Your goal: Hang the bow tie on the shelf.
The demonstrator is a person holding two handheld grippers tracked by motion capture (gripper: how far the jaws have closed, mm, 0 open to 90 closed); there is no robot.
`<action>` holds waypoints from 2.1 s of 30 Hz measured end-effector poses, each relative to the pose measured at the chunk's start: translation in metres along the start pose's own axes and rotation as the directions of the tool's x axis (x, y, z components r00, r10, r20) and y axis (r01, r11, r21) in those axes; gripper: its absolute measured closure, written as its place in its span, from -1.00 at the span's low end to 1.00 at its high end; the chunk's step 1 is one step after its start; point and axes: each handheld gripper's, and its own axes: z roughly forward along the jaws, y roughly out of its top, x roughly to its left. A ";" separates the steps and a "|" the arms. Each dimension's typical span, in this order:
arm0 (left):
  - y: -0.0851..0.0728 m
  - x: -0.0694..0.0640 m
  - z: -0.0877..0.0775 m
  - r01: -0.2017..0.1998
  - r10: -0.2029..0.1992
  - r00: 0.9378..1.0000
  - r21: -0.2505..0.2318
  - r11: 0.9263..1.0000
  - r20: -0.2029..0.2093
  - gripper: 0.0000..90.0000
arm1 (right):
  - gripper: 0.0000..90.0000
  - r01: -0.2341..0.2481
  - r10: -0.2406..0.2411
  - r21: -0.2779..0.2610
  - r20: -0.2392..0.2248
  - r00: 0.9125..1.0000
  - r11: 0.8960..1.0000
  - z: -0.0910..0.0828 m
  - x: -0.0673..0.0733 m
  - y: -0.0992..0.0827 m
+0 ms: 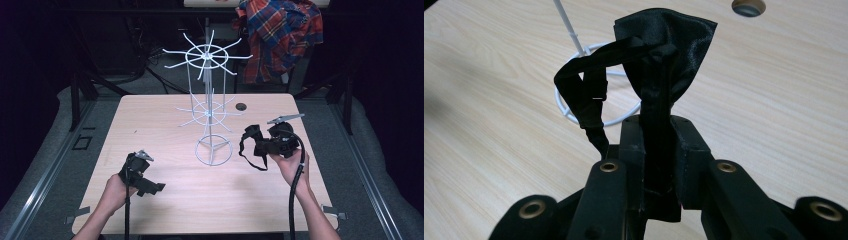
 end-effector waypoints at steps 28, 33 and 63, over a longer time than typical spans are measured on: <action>0.000 0.000 0.000 -0.003 0.003 1.000 0.002 1.000 0.004 -1.00 | 0.72 0.014 -0.012 -0.104 0.025 1.000 0.994 -0.021 -0.001 0.038; 0.000 0.000 0.000 -0.004 0.003 1.000 0.002 1.000 0.004 -1.00 | 0.72 0.020 -0.018 -0.123 0.022 1.000 0.992 -0.024 -0.002 0.045; -0.001 0.000 0.000 0.000 0.000 1.000 -0.003 1.000 0.005 -1.00 | 0.72 -0.072 0.070 -0.060 -0.039 0.997 0.996 0.030 -0.010 0.060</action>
